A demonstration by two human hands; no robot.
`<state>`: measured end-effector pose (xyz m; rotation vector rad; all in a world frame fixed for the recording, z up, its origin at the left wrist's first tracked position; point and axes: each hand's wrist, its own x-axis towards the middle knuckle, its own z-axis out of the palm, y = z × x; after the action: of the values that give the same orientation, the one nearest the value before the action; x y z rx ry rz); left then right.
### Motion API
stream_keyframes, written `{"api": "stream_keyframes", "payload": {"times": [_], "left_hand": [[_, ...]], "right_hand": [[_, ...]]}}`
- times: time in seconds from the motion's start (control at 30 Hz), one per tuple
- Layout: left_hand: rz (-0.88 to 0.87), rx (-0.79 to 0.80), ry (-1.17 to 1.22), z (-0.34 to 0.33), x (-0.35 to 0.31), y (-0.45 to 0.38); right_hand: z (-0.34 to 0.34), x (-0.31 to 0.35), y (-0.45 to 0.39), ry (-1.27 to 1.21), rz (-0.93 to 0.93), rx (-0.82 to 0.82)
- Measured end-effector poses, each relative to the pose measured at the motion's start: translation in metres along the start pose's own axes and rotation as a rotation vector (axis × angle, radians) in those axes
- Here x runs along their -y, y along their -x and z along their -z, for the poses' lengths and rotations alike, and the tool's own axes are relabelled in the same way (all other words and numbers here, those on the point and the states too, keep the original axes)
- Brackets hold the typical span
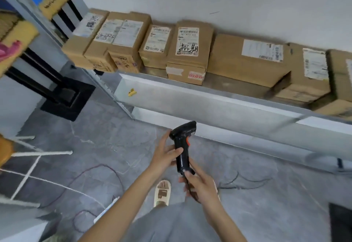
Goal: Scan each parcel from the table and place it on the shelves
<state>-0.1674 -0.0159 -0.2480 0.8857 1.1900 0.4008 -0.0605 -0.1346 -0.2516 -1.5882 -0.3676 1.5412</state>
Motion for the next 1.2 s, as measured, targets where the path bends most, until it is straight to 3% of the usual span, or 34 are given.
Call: {"api": "stream_keyframes", "payload": {"times": [0.23,0.4,0.73,0.9,1.2], "left_hand": [[0.156,0.200,-0.227,0.041,0.037,-0.053],[0.157,0.267,-0.308,0.033,0.034,-0.141],[0.038,0.253,-0.313,-0.017,0.047,-0.353],[0.014,0.224,-0.307,-0.035,0.059,-0.440],[-0.051,0.156,-0.338,-0.039,0.086,-0.511]], "right_hand": [[-0.033,-0.081,-0.048,-0.199,-0.110,-0.175],[-0.020,-0.080,-0.121,-0.306,-0.147,-0.177],[0.041,-0.056,-0.320,-0.288,-0.005,-0.293],[0.075,-0.063,-0.414,-0.246,0.025,-0.273],[0.089,-0.072,-0.486,-0.013,0.027,-0.320]]}}
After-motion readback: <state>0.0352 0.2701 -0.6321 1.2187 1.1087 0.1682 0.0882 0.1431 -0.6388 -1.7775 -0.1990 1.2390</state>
